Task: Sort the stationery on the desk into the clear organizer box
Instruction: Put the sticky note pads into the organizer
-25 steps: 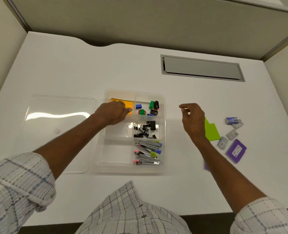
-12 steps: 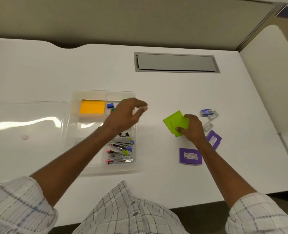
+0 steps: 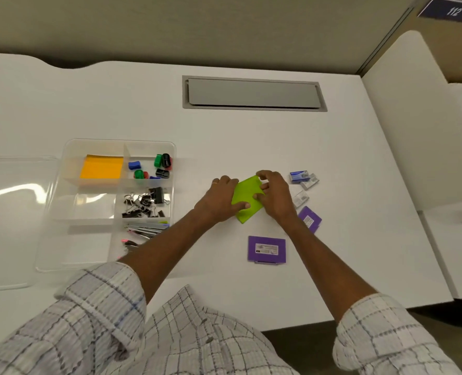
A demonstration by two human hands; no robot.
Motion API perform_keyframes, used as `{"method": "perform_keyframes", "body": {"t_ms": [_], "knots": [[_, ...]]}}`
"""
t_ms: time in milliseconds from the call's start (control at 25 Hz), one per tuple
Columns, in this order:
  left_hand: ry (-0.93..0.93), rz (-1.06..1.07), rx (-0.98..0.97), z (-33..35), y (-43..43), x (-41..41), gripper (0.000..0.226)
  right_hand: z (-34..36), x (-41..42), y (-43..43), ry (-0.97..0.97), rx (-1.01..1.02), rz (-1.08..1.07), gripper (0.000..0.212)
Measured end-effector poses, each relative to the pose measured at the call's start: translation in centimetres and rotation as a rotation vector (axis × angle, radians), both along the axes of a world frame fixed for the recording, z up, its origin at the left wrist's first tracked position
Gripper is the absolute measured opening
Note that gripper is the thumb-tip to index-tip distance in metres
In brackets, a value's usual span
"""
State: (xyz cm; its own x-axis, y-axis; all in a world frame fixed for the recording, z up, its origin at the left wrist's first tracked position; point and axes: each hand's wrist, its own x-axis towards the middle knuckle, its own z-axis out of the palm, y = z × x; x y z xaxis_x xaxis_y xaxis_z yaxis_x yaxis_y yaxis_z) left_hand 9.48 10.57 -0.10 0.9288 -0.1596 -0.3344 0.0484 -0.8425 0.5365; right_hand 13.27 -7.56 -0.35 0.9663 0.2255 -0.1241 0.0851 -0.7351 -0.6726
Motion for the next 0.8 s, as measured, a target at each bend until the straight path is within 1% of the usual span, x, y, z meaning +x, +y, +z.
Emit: {"method": "perform_keyframes", "body": {"t_ms": [80,200,280,400,520,600,720,800], "knots": [[-0.011,0.061,0.025,-0.3,-0.6,0.2,0.075,-0.2,0.5,0.1,0.042,0.0,0.009,0.057],[0.017,0.142,-0.009,-0.7,-0.8,0.6,0.069,-0.4,0.9,0.1,0.084,0.043,-0.021,0.062],[0.027,0.184,-0.052,-0.8,-0.7,0.8,0.063,-0.3,1.1,-0.2,0.133,0.11,-0.062,0.066],[0.002,0.251,-0.087,-0.8,-0.2,1.1,0.051,0.0,1.9,-0.7,0.264,0.234,-0.141,0.064],[-0.006,0.27,-0.118,-0.9,-0.2,1.3,0.043,0.3,2.4,-1.4,0.37,0.271,-0.152,0.057],[-0.013,0.264,-0.131,-1.0,-0.4,1.3,0.039,0.4,2.7,-1.7,0.405,0.287,-0.1,0.047],[-0.009,0.261,-0.22,-0.8,-0.3,1.2,0.029,0.6,2.7,-2.1,0.381,0.285,0.018,0.03],[0.0,0.279,-0.326,-0.3,-0.1,1.1,0.025,0.7,2.6,-2.2,0.329,0.292,0.042,0.025]]}}
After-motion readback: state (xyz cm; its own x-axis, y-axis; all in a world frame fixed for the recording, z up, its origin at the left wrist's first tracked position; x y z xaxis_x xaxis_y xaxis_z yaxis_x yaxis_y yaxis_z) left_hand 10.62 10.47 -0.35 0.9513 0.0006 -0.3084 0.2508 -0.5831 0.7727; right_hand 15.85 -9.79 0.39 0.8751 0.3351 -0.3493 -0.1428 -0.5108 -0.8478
